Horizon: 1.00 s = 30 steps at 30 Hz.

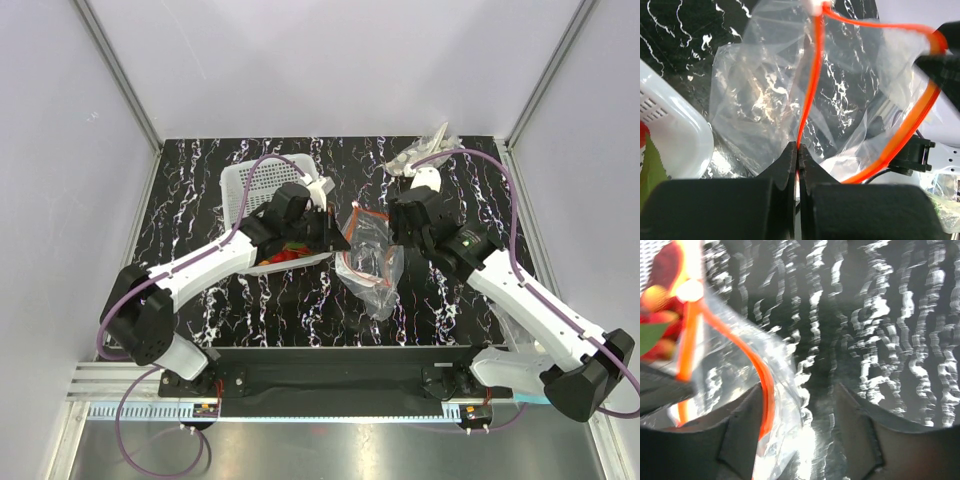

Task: Place the food in the zip-top bag and seal the zipper
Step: Adjust the zipper food storage bag at the center of the board.

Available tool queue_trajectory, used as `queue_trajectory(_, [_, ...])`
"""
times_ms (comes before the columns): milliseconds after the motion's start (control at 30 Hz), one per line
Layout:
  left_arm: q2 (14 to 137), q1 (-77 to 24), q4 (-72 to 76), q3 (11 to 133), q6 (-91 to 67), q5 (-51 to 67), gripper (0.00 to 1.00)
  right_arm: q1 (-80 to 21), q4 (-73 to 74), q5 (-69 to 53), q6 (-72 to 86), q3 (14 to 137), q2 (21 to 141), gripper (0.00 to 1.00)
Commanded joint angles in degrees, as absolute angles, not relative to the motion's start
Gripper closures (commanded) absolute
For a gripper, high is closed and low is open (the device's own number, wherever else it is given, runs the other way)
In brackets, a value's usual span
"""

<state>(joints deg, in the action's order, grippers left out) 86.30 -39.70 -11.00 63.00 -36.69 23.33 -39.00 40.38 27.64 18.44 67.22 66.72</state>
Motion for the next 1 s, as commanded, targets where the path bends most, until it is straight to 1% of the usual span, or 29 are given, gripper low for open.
queue_trajectory(0, [86.13, -39.81, -7.3, 66.27, -37.53, 24.52, 1.0, -39.29, 39.02, 17.78, 20.29, 69.96, 67.49, 0.34])
queue_trajectory(333, [84.55, -39.81, -7.29, 66.27, -37.97, 23.2, 1.0, -41.48, 36.22, 9.06, 24.17, 67.5, 70.13, 0.27])
queue_trajectory(500, [84.46, -39.81, -8.17, 66.88, -37.7, 22.76, 1.0, -42.54, 36.65, 9.75, 25.4, 66.8, 71.36, 0.27])
queue_trajectory(600, [84.46, -39.82, -8.61, 67.15, -37.36, 22.94, 1.0, -43.59, 37.44, 9.67, 25.57, 67.24, 70.76, 0.23])
queue_trajectory(633, [84.46, -39.73, -8.87, 67.24, -37.01, 22.94, 1.0, -43.68, 37.09, 9.23, 25.58, 67.24, 69.97, 0.15])
queue_trajectory(700, [84.2, -39.73, -10.02, 67.67, -35.87, 22.76, 1.0, -43.68, 36.56, 8.17, 25.32, 67.06, 67.17, 0.1])
queue_trajectory(833, [84.11, -39.81, -9.84, 65.48, -35.07, 23.73, 1.0, -43.68, 42.43, 10.63, 24.17, 71.27, 65.83, 0.09])
queue_trajectory(967, [82.8, -39.73, -8.96, 62.15, -34.89, 21.89, 1.0, -43.68, 43.51, 12.48, 23.38, 73.3, 64.16, 0.09])
